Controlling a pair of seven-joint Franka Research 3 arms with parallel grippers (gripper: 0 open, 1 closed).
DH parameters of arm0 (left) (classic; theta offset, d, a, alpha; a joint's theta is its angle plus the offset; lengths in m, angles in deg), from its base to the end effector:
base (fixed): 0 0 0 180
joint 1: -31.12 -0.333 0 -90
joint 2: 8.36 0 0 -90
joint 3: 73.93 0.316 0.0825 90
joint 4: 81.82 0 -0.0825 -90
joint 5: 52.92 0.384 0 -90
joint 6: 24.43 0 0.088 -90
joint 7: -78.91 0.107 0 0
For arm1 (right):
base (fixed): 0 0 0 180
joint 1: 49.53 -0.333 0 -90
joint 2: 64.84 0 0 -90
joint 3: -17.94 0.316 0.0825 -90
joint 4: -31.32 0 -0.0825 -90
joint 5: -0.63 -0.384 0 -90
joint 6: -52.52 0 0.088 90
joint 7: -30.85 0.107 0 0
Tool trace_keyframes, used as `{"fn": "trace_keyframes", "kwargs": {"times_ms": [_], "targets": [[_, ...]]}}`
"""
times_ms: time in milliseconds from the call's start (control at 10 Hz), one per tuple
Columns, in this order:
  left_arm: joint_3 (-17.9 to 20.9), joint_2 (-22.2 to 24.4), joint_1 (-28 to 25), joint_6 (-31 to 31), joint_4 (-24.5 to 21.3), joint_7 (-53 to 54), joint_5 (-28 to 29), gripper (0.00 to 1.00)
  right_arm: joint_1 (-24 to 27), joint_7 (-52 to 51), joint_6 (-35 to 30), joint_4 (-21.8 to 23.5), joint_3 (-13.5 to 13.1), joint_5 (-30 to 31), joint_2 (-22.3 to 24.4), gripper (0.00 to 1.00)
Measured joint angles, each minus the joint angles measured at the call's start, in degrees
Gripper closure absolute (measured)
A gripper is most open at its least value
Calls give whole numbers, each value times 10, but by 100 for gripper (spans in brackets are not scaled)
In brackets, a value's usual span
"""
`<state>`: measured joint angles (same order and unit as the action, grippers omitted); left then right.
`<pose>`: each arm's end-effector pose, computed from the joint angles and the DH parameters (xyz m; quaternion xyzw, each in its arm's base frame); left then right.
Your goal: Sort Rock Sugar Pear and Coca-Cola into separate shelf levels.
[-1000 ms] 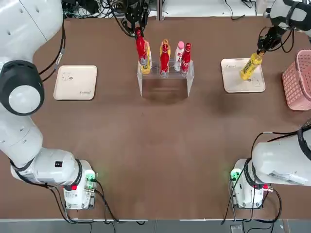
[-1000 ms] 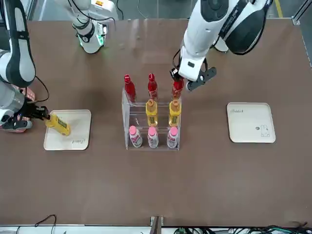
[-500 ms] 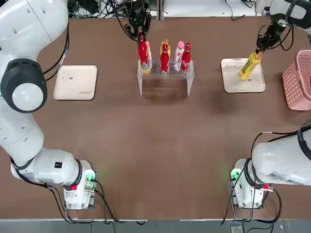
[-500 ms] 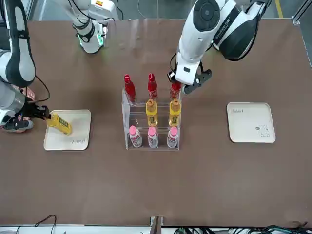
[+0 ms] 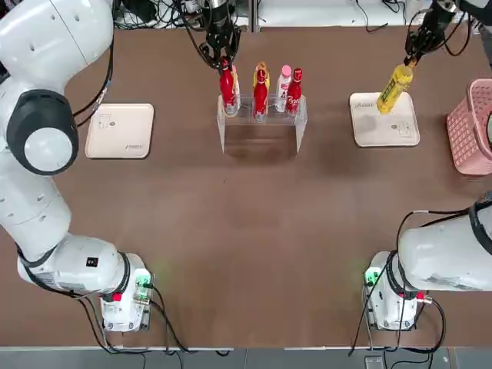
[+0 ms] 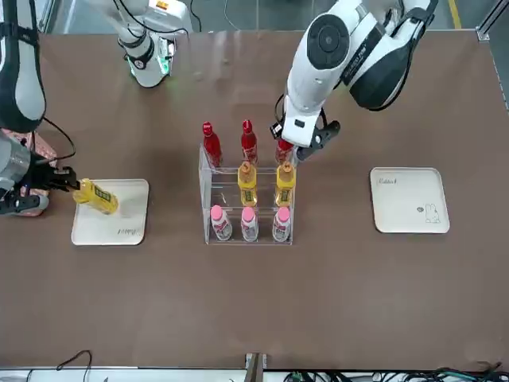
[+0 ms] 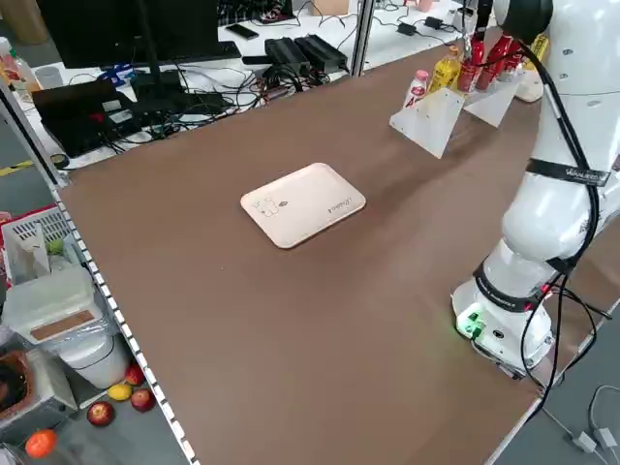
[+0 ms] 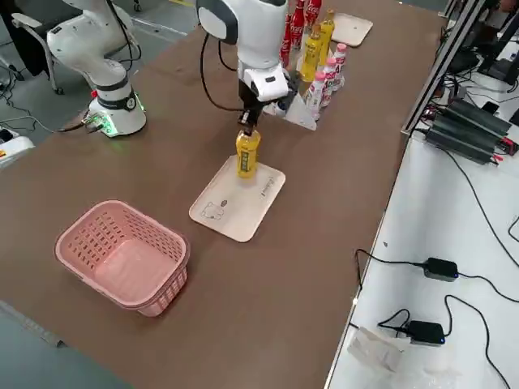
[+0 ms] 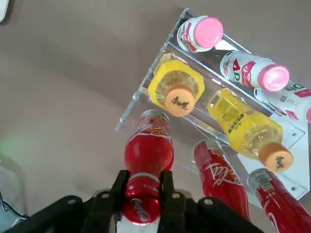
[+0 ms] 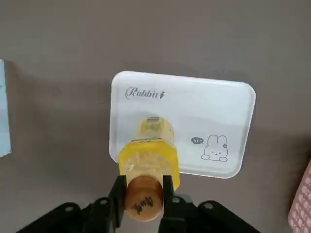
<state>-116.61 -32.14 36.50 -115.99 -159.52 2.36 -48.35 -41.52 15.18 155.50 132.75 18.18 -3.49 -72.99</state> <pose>0.4988 -0.4161 0.5297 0.9603 0.2587 -0.1030 0.0170 0.5865 -0.0740 0.4670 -0.9960 -0.0587 0.0493 0.0458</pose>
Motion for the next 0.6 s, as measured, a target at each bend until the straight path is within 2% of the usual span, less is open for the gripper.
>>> {"fn": "trace_keyframes", "kwargs": {"times_ms": [300, 600], "targets": [[0, -16, 1, 0, 0, 0, 14, 68, -49, 41, -67, -86, 2, -1, 1, 66], [0, -23, 1, 0, 1, 0, 17, 68, -90, 77, -112, -153, 4, -4, 2, 66]]}}
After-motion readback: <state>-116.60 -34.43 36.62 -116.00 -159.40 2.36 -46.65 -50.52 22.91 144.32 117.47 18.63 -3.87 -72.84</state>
